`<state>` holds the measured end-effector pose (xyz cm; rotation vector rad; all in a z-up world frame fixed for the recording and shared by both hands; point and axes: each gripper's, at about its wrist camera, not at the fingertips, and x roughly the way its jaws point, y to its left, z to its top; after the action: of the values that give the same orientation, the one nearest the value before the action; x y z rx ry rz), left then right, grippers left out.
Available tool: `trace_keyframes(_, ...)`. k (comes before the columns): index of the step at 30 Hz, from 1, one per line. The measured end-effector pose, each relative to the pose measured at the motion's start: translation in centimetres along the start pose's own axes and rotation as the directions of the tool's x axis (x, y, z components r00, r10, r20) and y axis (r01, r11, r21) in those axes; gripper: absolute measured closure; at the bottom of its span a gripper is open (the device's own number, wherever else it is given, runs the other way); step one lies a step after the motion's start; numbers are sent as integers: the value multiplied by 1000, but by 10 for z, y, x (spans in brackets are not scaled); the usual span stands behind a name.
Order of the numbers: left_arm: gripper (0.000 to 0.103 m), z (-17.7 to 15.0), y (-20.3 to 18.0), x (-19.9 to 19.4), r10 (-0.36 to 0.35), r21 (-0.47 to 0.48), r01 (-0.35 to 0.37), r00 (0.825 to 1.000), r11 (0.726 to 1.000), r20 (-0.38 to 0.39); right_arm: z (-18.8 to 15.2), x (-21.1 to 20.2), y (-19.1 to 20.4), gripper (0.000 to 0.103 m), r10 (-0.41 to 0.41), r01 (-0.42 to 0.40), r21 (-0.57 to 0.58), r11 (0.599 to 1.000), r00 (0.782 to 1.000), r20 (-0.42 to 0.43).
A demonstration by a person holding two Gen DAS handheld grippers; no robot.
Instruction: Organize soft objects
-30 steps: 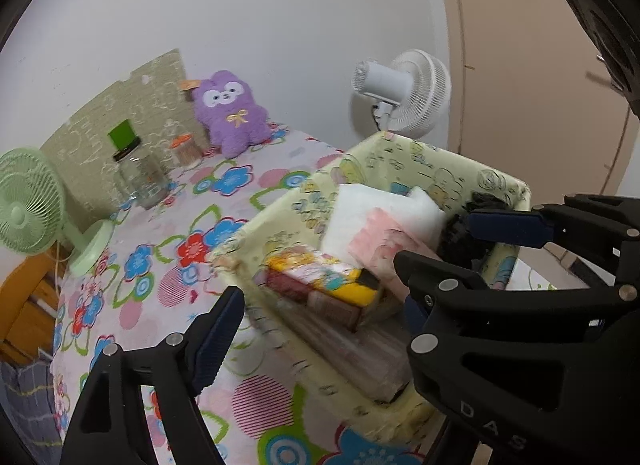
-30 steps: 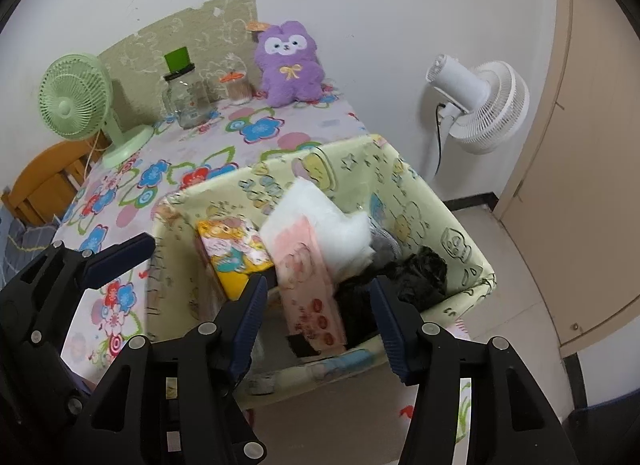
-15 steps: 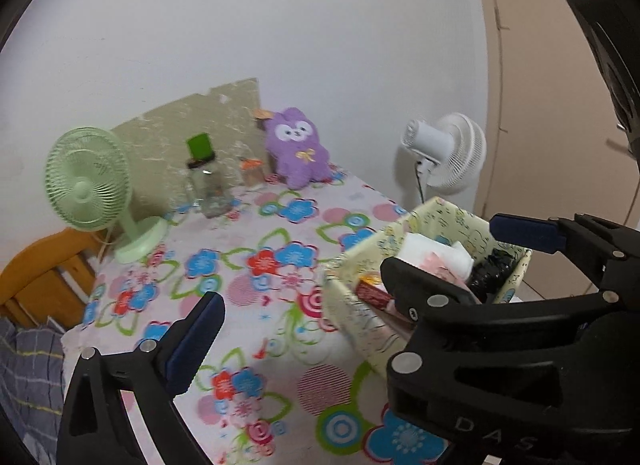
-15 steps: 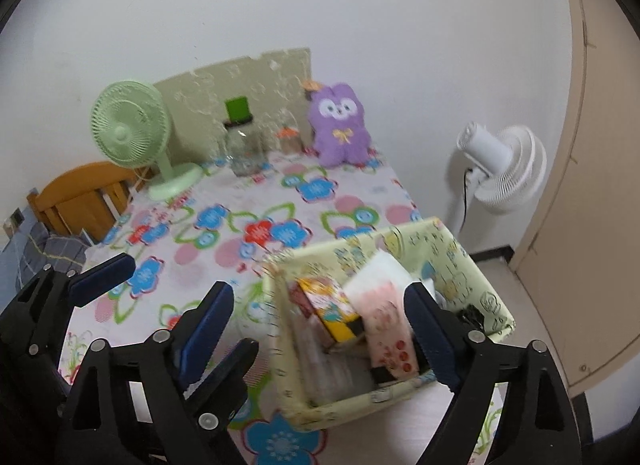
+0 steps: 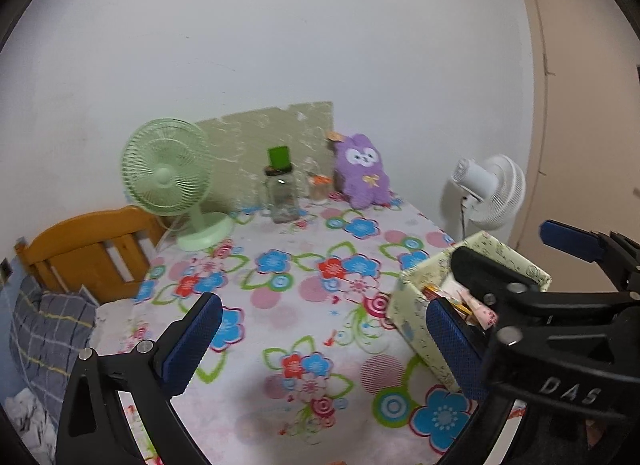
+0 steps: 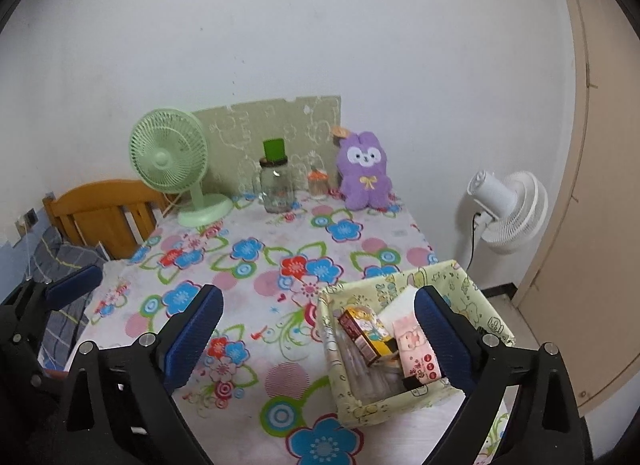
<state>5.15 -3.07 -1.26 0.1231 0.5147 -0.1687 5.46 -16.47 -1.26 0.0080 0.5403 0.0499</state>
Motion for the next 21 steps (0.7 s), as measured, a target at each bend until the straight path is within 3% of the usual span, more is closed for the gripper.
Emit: trace_keyframes(21, 0, -13, 45, -59, 136, -140, -122, 986, 983, 97, 0, -52, 10, 0, 24, -27, 15, 1000, 992, 125)
